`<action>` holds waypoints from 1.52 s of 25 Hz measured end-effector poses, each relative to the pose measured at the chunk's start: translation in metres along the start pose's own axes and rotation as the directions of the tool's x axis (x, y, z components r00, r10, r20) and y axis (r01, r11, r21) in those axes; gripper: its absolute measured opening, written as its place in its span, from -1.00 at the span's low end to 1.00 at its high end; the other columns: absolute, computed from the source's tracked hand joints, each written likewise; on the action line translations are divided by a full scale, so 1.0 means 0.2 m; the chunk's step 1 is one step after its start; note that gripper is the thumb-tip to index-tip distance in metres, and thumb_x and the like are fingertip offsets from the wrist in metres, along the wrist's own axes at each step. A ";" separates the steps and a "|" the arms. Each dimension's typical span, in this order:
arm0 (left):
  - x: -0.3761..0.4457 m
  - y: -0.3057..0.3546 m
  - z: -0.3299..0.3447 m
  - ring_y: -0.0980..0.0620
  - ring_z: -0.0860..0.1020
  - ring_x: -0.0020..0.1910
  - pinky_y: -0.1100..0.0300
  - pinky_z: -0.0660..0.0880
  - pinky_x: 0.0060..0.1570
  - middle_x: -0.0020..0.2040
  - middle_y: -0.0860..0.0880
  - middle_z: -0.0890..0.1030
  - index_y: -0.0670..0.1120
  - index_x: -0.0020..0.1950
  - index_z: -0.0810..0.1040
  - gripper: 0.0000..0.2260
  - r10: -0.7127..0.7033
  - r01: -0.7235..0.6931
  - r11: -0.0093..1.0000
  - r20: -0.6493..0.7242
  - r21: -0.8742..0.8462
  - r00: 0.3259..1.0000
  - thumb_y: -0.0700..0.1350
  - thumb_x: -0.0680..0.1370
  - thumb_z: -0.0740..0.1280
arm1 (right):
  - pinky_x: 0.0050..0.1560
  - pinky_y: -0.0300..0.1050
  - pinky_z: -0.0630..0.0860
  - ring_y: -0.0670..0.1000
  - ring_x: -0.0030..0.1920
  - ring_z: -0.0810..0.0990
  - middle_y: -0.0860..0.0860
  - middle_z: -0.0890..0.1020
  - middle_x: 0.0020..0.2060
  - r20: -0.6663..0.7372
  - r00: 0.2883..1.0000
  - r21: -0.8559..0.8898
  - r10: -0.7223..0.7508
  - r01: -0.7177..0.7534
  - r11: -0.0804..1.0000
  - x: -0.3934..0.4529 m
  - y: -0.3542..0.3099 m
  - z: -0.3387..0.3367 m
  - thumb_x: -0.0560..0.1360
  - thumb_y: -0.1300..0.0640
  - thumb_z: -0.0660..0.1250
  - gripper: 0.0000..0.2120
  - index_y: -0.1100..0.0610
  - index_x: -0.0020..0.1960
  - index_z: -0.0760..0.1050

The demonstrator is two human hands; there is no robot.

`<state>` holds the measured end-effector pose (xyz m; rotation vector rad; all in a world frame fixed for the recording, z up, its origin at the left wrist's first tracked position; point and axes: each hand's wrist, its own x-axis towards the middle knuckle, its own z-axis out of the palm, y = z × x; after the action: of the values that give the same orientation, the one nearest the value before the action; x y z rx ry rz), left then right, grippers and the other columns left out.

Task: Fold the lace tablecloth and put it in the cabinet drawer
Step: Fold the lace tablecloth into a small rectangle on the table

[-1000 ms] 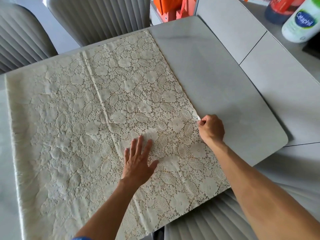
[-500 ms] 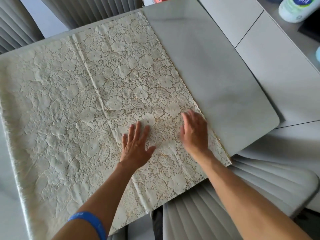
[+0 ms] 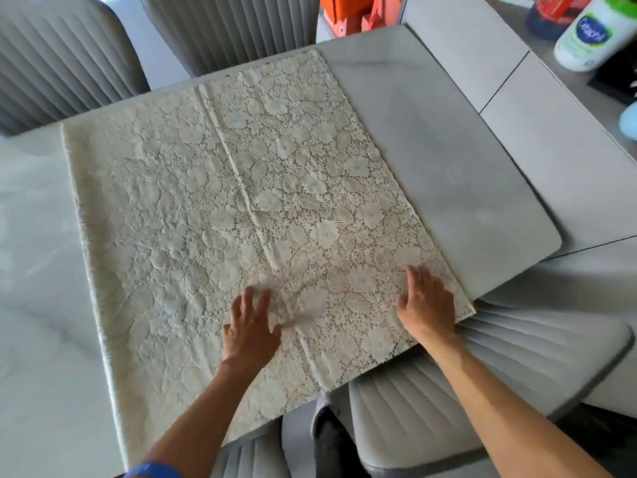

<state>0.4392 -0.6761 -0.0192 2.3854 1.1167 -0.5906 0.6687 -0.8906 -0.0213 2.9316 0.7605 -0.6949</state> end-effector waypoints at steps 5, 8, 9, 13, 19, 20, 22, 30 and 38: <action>-0.11 0.07 0.08 -0.06 -0.21 0.57 -0.16 0.02 0.52 0.60 0.00 -0.26 0.13 0.59 -0.13 -0.25 0.268 -0.277 0.955 0.090 0.110 0.959 0.16 0.55 0.27 | 0.26 0.21 0.45 0.26 0.31 0.42 0.15 0.37 0.38 0.009 0.970 0.100 0.244 -0.243 0.965 -0.03 0.16 -0.13 0.55 0.02 0.27 -0.54 0.11 0.41 0.30; -0.08 0.26 0.12 -0.08 -0.24 0.57 -0.16 -0.06 0.51 0.59 -0.02 -0.27 0.16 0.58 -0.13 -0.21 0.372 -0.380 0.919 0.091 0.108 0.924 0.18 0.53 0.31 | 0.20 0.18 0.47 0.26 0.22 0.48 0.15 0.45 0.25 -0.020 0.930 0.186 0.367 -0.357 0.915 0.02 0.25 -0.13 0.49 -0.07 0.34 -0.52 0.13 0.30 0.35; -0.07 0.31 0.12 -0.11 -0.26 0.56 -0.18 -0.07 0.50 0.59 -0.02 -0.28 0.17 0.58 -0.13 -0.19 0.364 -0.372 0.922 0.091 0.107 0.927 0.19 0.52 0.33 | 0.20 0.18 0.48 0.25 0.21 0.50 0.14 0.47 0.22 -0.021 0.924 0.210 0.381 -0.369 0.906 0.04 0.27 -0.13 0.48 -0.08 0.36 -0.53 0.13 0.27 0.37; -0.07 0.36 0.13 -0.14 -0.29 0.55 -0.22 -0.05 0.50 0.59 -0.02 -0.30 0.17 0.58 -0.15 -0.17 0.308 -0.322 0.935 0.104 0.153 0.946 0.23 0.50 0.33 | 0.12 0.10 0.52 0.15 0.00 0.60 0.06 0.66 0.00 -0.056 0.924 0.308 0.379 -0.345 0.886 0.06 0.35 -0.11 0.47 -0.01 0.40 -0.77 0.08 0.03 0.49; -0.06 0.36 0.13 -0.14 -0.22 0.56 -0.21 0.01 0.47 0.60 -0.02 -0.22 0.16 0.58 -0.06 -0.17 0.337 -0.341 0.927 0.053 0.158 0.940 0.24 0.46 0.36 | -0.11 -0.03 0.51 0.12 -0.12 0.58 0.03 0.61 -0.11 -0.125 0.909 0.480 0.397 -0.294 0.826 0.03 0.35 -0.07 0.42 0.07 0.43 -0.78 0.11 -0.03 0.46; -0.06 0.36 0.13 -0.14 -0.22 0.56 -0.21 0.01 0.47 0.61 -0.02 -0.22 0.16 0.58 -0.05 -0.17 0.336 -0.340 0.927 0.054 0.159 0.940 0.24 0.46 0.36 | -0.12 -0.04 0.50 0.12 -0.12 0.57 0.01 0.59 -0.08 -0.099 0.903 0.560 0.418 -0.296 0.773 0.03 0.36 -0.07 0.41 0.09 0.44 -0.73 0.13 0.04 0.45; -0.06 0.36 0.13 -0.13 -0.22 0.56 -0.21 0.02 0.47 0.60 -0.02 -0.22 0.16 0.58 -0.05 -0.17 0.341 -0.345 0.925 0.053 0.162 0.939 0.25 0.46 0.36 | -0.09 -0.06 0.49 0.13 -0.06 0.58 0.02 0.59 -0.03 -0.087 0.896 0.625 0.435 -0.291 0.724 0.03 0.38 -0.06 0.44 0.15 0.42 -0.70 0.18 0.14 0.47; -0.06 0.31 0.12 -0.08 -0.20 0.57 -0.18 0.04 0.52 0.61 0.00 -0.22 0.17 0.58 -0.10 -0.17 0.354 -0.360 0.930 0.082 0.073 0.932 0.22 0.49 0.36 | 0.17 0.15 0.40 0.27 0.12 0.56 0.22 0.57 0.14 -0.213 0.885 0.322 0.414 -0.337 0.885 0.04 0.34 -0.06 0.55 0.22 0.26 -0.81 0.21 0.15 0.49; -0.29 -0.17 -0.04 -0.04 0.25 0.48 0.00 0.27 0.43 0.57 0.05 0.16 0.05 0.53 0.23 -0.44 0.212 -0.211 0.977 0.234 -0.031 0.949 0.05 0.55 0.28 | 0.21 0.01 0.44 0.05 0.17 0.47 0.04 0.49 0.23 -0.044 0.976 0.370 -0.214 0.214 0.904 -0.44 -0.70 0.04 0.52 0.12 0.30 -0.75 0.09 0.19 0.48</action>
<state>0.3796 -0.6877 0.0119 2.3175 0.7484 -0.7697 0.5311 -0.8084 0.0209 3.2126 1.0736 -0.9510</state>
